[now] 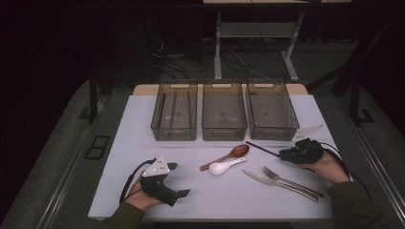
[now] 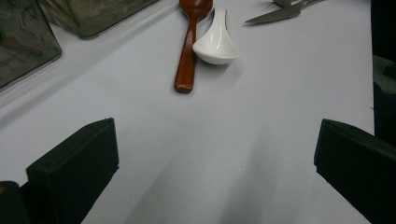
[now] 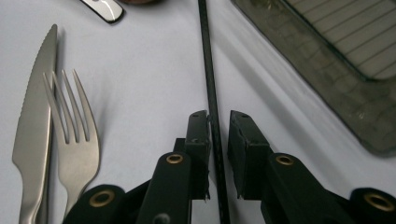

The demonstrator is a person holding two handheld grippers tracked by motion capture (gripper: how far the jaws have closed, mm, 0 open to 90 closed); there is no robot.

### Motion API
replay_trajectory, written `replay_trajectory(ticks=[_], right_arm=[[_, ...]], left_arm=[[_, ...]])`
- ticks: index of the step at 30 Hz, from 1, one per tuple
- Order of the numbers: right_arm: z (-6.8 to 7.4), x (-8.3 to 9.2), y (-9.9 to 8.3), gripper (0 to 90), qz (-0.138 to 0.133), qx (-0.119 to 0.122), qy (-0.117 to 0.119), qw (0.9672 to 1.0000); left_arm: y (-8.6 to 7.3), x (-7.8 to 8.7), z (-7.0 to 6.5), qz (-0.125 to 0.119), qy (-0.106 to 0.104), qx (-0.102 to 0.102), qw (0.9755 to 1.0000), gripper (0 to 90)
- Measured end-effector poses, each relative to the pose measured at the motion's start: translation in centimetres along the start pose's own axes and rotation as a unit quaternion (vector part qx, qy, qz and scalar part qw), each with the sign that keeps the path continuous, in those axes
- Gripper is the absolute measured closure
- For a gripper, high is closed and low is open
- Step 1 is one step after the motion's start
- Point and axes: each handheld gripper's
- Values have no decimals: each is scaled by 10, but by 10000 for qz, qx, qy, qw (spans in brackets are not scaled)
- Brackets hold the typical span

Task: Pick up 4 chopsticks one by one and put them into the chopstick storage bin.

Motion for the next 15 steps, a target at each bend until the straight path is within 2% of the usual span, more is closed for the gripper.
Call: replay_trajectory(ticks=[15], right_arm=[[2,-6,1,853,-34,240,-48,9997]], left_arm=[[0,0,0,15,-9,-30,10000,0]])
Point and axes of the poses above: each handheld gripper's, and its own axes: x roughly backward along the jaws, y roughly out of its top, z roughly to its left, and after that the axes turned 4 degrees about -y, right-handed
